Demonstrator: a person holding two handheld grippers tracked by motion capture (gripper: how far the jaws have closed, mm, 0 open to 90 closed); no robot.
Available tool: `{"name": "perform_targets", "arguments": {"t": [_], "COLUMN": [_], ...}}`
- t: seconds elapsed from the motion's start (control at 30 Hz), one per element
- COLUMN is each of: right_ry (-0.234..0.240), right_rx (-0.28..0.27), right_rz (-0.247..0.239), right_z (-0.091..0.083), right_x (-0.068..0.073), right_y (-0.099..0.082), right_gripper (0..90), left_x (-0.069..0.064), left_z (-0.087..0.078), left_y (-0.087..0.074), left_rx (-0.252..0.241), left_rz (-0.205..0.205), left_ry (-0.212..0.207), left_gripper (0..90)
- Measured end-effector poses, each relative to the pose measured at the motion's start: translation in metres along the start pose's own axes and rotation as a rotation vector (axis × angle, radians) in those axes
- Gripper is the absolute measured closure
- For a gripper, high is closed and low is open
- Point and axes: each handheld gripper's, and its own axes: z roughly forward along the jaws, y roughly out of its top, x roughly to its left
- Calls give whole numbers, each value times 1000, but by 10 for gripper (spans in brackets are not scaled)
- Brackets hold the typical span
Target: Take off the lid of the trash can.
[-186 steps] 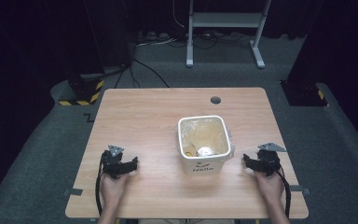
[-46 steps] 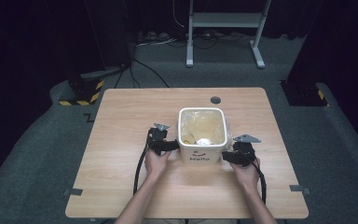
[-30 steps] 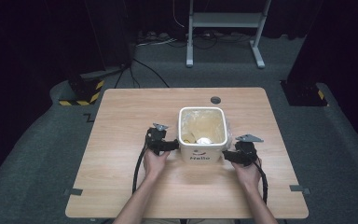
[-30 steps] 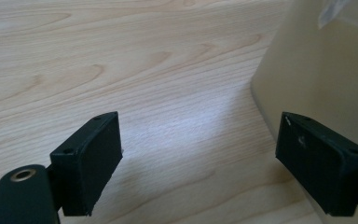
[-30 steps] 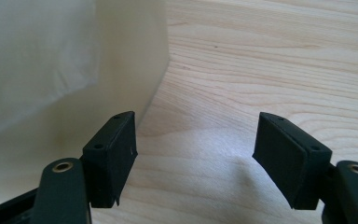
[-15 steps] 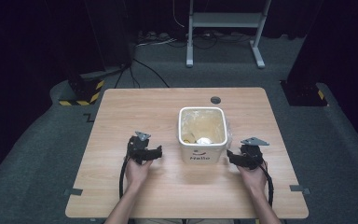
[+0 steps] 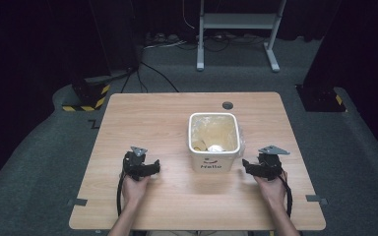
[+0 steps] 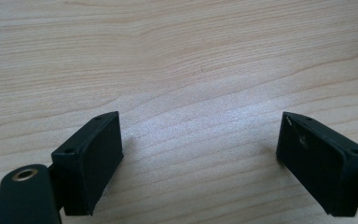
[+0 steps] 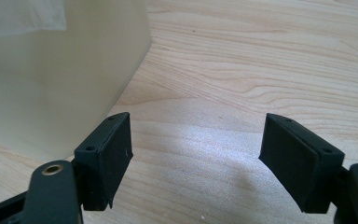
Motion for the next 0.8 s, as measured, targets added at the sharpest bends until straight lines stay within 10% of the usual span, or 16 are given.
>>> {"name": "perform_targets", "arguments": {"t": [0.8], "right_ry": [76], "right_rx": [-85], "right_rz": [10], "right_z": [-32], "right_x": [-5], "right_y": [18], "right_gripper": [336], "left_x": [0], "left_z": [-1], "left_y": [-4], "left_rx": [-24], "left_rz": [14], "left_ry": [-4], "left_gripper": [157]}}
